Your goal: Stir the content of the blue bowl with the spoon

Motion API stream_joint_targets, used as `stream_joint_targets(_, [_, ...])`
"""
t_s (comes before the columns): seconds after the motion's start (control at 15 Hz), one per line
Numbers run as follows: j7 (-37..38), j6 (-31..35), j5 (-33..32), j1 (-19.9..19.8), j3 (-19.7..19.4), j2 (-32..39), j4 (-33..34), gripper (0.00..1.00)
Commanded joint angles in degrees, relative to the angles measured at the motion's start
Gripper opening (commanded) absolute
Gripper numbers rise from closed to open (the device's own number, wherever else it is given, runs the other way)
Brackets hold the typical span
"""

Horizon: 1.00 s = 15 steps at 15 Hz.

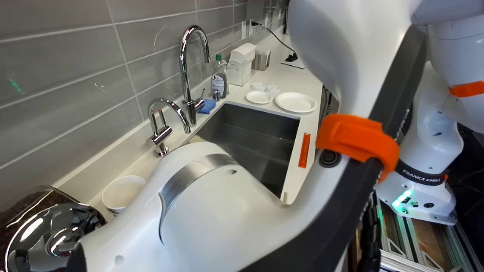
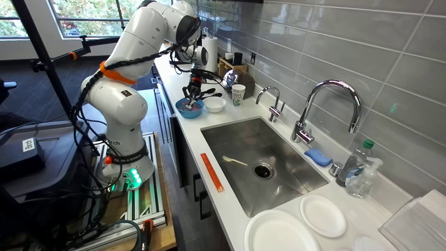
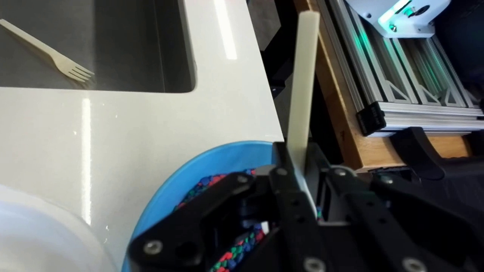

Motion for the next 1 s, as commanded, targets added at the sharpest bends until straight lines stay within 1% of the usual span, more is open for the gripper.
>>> stream_joint_targets(0.0, [2.47, 0.22, 0.99, 0.32, -0.39, 2.63, 3.00, 0.04])
stream_joint_targets(0.2, [3.97, 0.96, 0.19, 0.61, -0.88, 3.38, 3.83, 0.04])
stream_joint_targets(0.93, [8.85, -0.93, 0.57, 1.90, -2.63, 7.74, 10.04, 0.04])
